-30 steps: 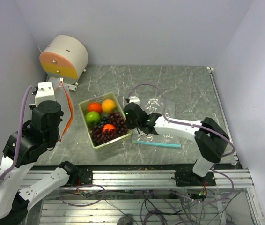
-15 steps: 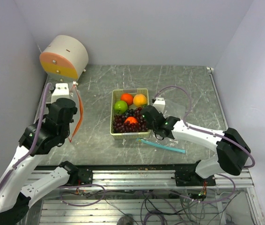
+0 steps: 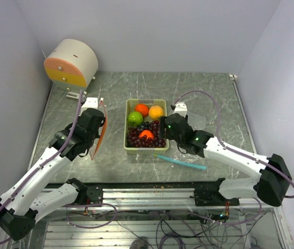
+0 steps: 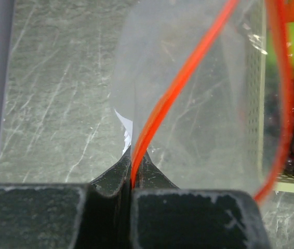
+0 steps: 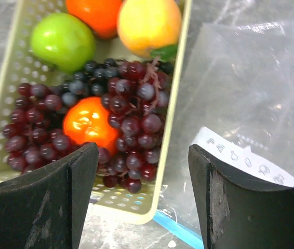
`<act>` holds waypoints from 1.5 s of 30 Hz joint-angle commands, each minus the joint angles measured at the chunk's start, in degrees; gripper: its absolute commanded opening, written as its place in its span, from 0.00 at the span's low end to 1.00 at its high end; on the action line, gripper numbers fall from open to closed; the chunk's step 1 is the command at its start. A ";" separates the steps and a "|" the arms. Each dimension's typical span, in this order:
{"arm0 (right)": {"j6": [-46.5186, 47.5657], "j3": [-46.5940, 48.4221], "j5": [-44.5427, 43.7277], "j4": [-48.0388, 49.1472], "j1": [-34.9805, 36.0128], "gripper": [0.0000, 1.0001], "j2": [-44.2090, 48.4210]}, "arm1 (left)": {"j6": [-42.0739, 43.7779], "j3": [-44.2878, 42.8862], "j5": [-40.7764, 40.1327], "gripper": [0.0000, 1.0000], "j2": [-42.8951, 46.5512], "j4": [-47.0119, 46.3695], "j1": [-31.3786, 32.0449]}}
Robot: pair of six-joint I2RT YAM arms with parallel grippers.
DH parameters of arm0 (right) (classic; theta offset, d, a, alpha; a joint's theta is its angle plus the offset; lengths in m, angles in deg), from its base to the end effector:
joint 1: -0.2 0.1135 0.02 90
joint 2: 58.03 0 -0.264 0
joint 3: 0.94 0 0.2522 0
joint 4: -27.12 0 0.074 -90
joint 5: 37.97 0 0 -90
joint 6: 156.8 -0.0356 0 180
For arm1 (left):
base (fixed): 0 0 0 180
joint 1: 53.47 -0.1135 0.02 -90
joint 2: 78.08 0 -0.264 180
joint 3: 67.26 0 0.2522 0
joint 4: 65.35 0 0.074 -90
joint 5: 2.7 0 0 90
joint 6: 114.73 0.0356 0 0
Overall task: Place the food in the zip-top bag and seal the zipper
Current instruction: Adjust the fake fruit in the bin.
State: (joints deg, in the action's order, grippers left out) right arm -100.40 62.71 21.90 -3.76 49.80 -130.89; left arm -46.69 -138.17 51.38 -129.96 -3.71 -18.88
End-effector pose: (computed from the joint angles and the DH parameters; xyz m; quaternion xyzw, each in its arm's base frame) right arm 0.1895 0.1950 0.2579 -0.0133 0.8822 0.0943 0.4611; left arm 0.1527 -0.0800 0.3338 -0.0274 0.8794 0.0676 0.4704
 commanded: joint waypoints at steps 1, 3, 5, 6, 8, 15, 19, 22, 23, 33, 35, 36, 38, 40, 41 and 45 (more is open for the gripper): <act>8.08 2.11 8.49 5.43 0.32 0.69 1.26 | -1.59 1.63 3.52 0.07 -0.12 -5.74 -0.30; 9.81 3.47 14.35 7.73 0.36 0.68 -0.55 | -1.67 2.18 4.44 0.07 -0.47 -6.66 -0.31; 10.33 4.54 19.89 10.48 0.38 0.67 -3.01 | -1.82 3.06 5.64 0.07 -0.66 -7.79 -0.22; 10.52 5.09 21.80 11.74 0.49 0.67 -4.40 | -1.89 3.48 6.21 0.07 -0.68 -8.33 -0.22; 10.97 6.24 24.44 13.52 1.25 0.67 -7.41 | -1.90 4.37 6.97 0.07 -0.59 -9.06 -0.32; 11.32 11.37 26.55 15.06 2.03 0.68 -18.22 | -1.12 4.76 6.60 0.07 0.39 -8.87 -0.27; 11.66 12.72 27.56 14.07 2.20 0.69 -21.34 | -0.98 6.19 6.89 0.07 0.89 -8.98 -0.27; 11.89 12.12 28.02 13.10 2.49 0.69 -21.71 | -0.83 6.71 7.41 0.07 0.88 -9.37 -0.22; 12.16 11.79 28.12 12.78 2.78 0.69 -21.66 | -0.75 6.60 7.51 0.07 0.73 -9.34 -0.22; 13.69 11.56 27.05 8.78 3.94 0.71 -26.43 | -0.54 5.45 7.84 0.07 0.03 -9.23 -0.22; 13.67 11.10 27.13 9.02 3.99 0.71 -27.51 | -0.63 5.46 7.75 0.07 0.16 -8.99 -0.22; 13.73 11.02 27.47 9.14 4.00 0.71 -28.09 | -0.68 5.49 7.70 0.07 0.26 -8.88 -0.23; 13.83 11.15 28.09 9.19 4.03 0.69 -28.99 | -0.72 5.49 7.68 0.07 0.42 -8.76 -0.24; 13.84 11.35 28.09 9.16 4.09 0.59 -29.37 | -0.79 5.32 7.58 0.07 0.50 -8.61 -0.22; 13.88 11.49 27.66 9.07 4.10 0.49 -29.31 | -0.81 5.26 7.55 0.07 0.47 -8.52 -0.25; 13.79 12.95 25.51 7.64 4.11 0.00 -28.50 | -0.72 4.91 7.06 0.07 0.69 -8.15 -0.22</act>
State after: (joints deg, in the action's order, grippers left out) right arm -87.05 75.06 49.33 9.59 53.93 -158.25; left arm -47.67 -131.74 58.44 -129.81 -11.40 -18.88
